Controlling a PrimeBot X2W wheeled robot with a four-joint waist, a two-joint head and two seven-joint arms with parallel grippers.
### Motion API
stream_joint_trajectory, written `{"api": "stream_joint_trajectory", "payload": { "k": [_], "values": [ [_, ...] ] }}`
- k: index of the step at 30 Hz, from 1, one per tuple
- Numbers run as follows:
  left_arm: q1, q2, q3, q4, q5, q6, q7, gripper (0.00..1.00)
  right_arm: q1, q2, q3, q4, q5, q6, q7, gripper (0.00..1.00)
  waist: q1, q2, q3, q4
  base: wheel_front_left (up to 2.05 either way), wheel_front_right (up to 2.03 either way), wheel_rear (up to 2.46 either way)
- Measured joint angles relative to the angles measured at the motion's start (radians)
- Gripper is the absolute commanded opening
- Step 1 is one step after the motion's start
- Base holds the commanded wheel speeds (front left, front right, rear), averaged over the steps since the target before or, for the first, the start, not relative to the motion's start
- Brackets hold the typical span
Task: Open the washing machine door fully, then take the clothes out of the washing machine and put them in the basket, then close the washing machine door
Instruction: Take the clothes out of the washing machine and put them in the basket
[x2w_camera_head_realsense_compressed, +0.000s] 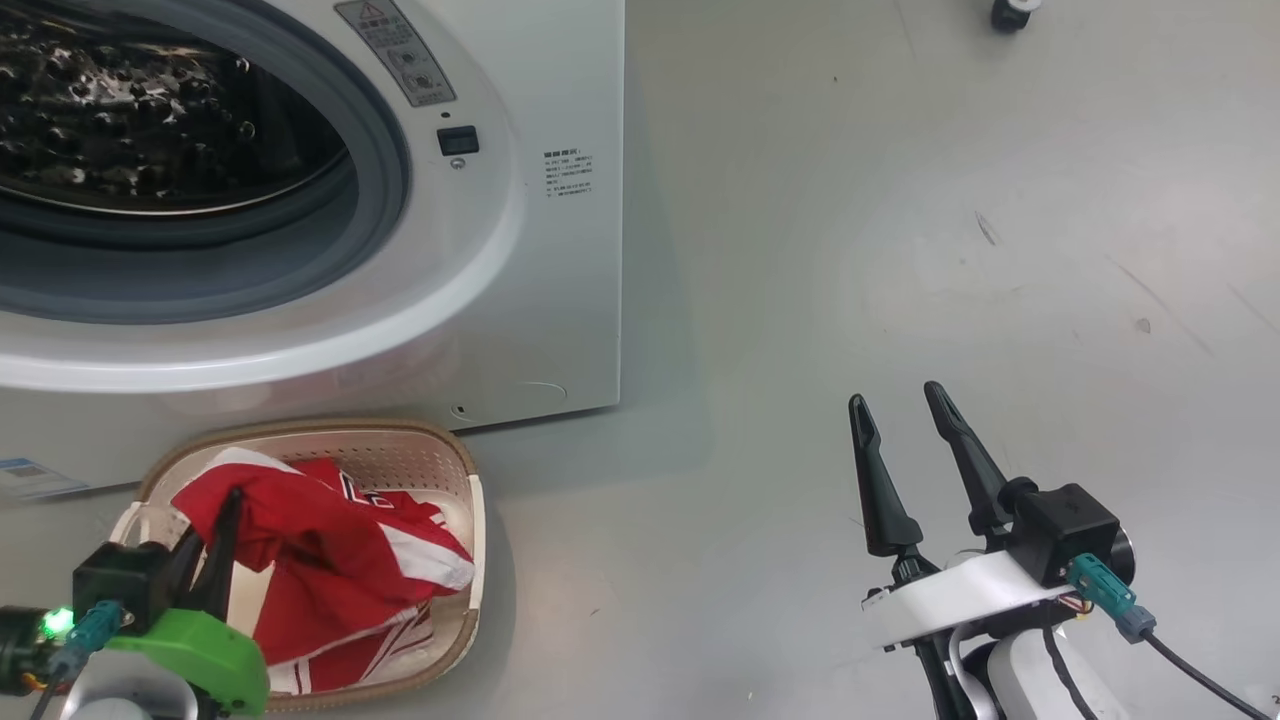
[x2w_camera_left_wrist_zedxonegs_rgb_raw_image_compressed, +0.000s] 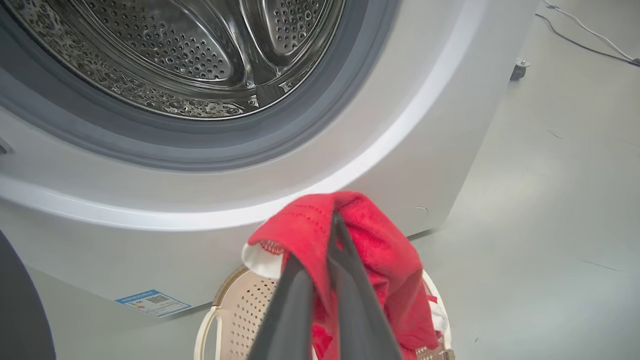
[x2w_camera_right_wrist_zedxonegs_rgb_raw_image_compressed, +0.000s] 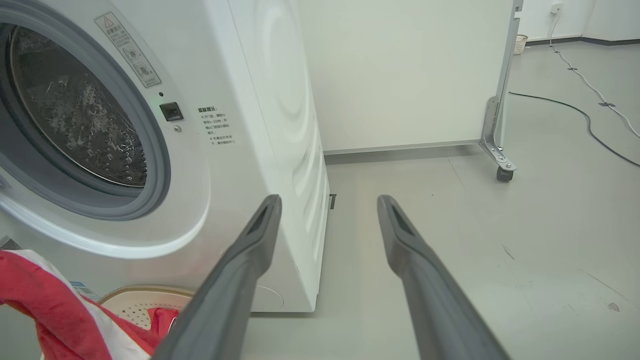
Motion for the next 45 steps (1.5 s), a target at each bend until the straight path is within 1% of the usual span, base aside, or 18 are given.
{"api": "stream_joint_trajectory", "payload": {
  "k": [9, 15, 18, 26, 28, 29, 35, 45],
  "values": [
    [-0.06, 0.021, 0.018, 0.097, -0.017, 0.0, 0.047, 0.0, -0.035, 0.0, -0.001, -0.028, -0.012, -0.001, 0.0, 1.0, 0.0, 0.0, 0.089, -0.031, 0.0, 0.0, 0.0],
    [-0.149, 0.021, 0.027, 0.126, -0.028, 0.0, 0.065, 0.0, -0.051, 0.0, -0.004, -0.043, -0.016, -0.003, 0.0, 1.0, 0.0, 0.0, 0.155, -0.05, 0.0, 0.0, 0.0],
    [-0.196, 0.025, 0.034, 0.156, -0.042, 0.0, 0.081, 0.0, -0.06, 0.001, -0.006, -0.052, -0.022, -0.011, 0.0, 1.0, 0.0, 0.0, 0.189, -0.058, 0.0, 0.0, 0.0],
    [-0.263, 0.032, 0.099, 0.267, -0.091, 0.001, 0.108, 0.0, -0.102, 0.001, -0.012, -0.067, -0.032, -0.015, 0.0, 1.0, 0.0, 0.0, 0.271, -0.074, 0.0, 0.0, 0.0],
    [-0.27, 0.029, 0.118, 0.305, -0.114, 0.014, 0.118, 0.0, -0.109, 0.001, -0.016, -0.068, -0.034, -0.018, 0.0, 1.0, 0.0, 0.0, 0.287, -0.077, 0.0, 0.0, 0.0],
    [-0.273, 0.022, 0.141, 0.346, -0.142, 0.027, 0.126, 0.0, -0.113, 0.001, -0.02, -0.068, -0.038, -0.019, 0.0, 1.0, 0.0, 0.0, 0.3, -0.078, 0.0, 0.0, 0.0],
    [-0.284, 0.007, 0.177, 0.423, -0.187, 0.043, 0.133, 0.0, -0.115, 0.001, -0.022, -0.067, -0.039, -0.02, 0.0, 1.0, 0.0, 0.0, 0.314, -0.074, 0.0, 0.0, 0.0],
    [-0.317, -0.003, 0.176, 0.494, -0.187, 0.043, 0.133, 0.0, -0.129, 0.001, -0.021, -0.063, -0.041, -0.02, 0.0, 1.0, 0.0, 0.0, 0.32, -0.066, 0.0, 0.0, 0.0]
  ]
}}
